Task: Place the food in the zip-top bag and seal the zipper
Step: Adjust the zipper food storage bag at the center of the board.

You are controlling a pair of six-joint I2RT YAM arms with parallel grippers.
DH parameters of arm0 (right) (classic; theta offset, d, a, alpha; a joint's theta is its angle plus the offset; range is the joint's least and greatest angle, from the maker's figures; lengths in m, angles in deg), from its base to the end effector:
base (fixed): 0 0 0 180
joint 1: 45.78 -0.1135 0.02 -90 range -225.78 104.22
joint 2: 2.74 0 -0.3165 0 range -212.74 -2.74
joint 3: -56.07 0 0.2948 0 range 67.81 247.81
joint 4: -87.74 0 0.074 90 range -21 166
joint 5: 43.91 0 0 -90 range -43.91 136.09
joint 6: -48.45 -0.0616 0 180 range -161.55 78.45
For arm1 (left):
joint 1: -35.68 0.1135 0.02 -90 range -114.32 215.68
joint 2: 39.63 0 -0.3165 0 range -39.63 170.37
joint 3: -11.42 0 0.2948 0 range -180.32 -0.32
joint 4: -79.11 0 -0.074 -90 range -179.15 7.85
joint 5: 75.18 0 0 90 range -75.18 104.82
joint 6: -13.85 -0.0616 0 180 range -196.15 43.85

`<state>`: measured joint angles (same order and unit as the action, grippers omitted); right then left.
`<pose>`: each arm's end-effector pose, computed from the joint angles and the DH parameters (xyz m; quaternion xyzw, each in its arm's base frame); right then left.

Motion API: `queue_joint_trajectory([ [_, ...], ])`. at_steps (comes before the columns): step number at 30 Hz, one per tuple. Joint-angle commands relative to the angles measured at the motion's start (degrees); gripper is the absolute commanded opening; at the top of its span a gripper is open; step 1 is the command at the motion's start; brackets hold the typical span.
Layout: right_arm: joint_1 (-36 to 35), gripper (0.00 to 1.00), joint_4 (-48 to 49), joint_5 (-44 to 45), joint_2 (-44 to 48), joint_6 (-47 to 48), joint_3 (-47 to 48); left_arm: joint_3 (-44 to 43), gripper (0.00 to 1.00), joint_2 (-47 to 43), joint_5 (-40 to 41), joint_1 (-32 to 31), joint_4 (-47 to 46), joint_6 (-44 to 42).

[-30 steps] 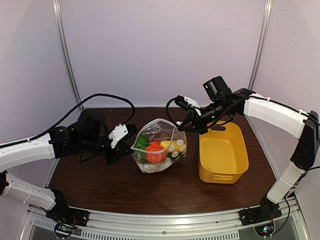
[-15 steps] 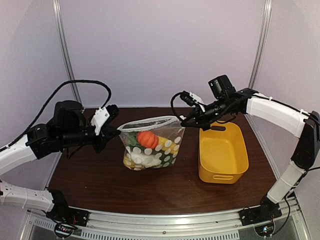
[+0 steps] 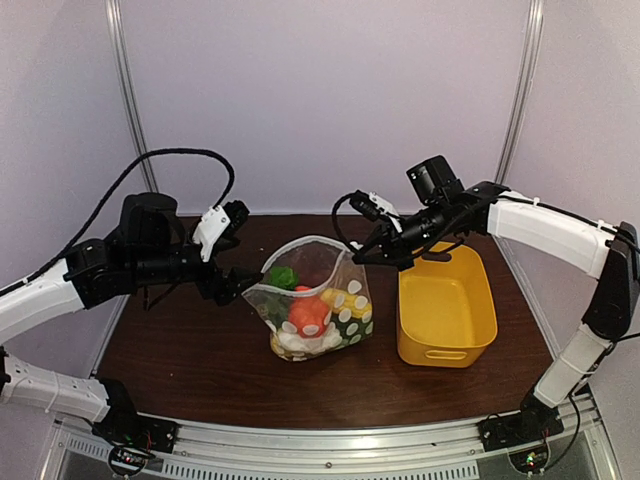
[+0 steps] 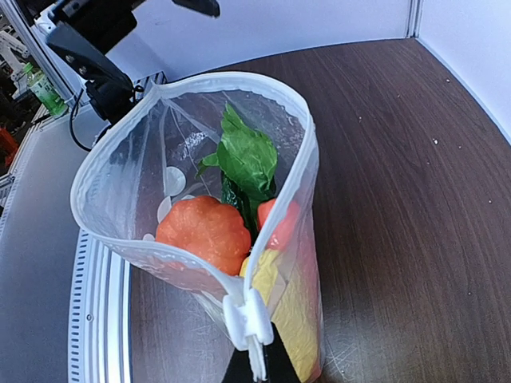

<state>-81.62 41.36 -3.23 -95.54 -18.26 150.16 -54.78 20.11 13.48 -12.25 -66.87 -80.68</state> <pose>0.3056 0.2784 0.3554 -0.5530 0.6519 0.4212 0.3029 0.1823 -0.2041 0.3573 0.3834 0.7644 -0.2009 0.4779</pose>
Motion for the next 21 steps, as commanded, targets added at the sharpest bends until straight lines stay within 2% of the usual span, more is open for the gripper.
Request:
queue_joint_trajectory([
  [1, -0.7, 0.0, -0.5, 0.0, 1.8, 0.3, -0.2, -7.5, 0.91, 2.3, -8.9, 0.3, -12.0, 0.9],
  [4, -0.7, 0.0, -2.2, 1.0, 2.2, 0.6, 0.8, -13.9, 0.91, 9.7, -12.1, 0.2, -11.7, 0.8],
  [5, -0.7, 0.0, -3.0, 1.6, 2.3, 0.8, 1.5, -15.3, 0.97, 11.7, -13.8, 0.1, -11.4, 1.0],
  [6, -0.7, 0.0, -4.5, 2.0, 2.2, 1.5, 2.1, -16.1, 0.98, 13.4, -15.3, -0.2, -11.7, 1.1],
  [10, -0.6, 0.0, -10.0, 2.8, 1.6, 5.0, 4.3, -17.8, 0.98, 18.0, -13.1, -1.9, -14.9, 1.3],
  [14, -0.6, 0.0, -9.4, 1.2, 2.7, 4.0, 4.0, -24.0, 0.98, 23.8, -12.1, -1.8, -11.6, -0.8],
  [16, -0.6, 0.0, -7.8, 0.5, 3.5, 2.0, 3.6, -27.4, 0.93, 27.2, -12.3, -1.8, -9.8, 0.1],
  [21, -0.6, 0.0, -8.0, 1.3, 3.8, 1.3, 3.9, -32.1, 0.71, 32.3, -23.4, -1.8, -8.1, 2.6],
])
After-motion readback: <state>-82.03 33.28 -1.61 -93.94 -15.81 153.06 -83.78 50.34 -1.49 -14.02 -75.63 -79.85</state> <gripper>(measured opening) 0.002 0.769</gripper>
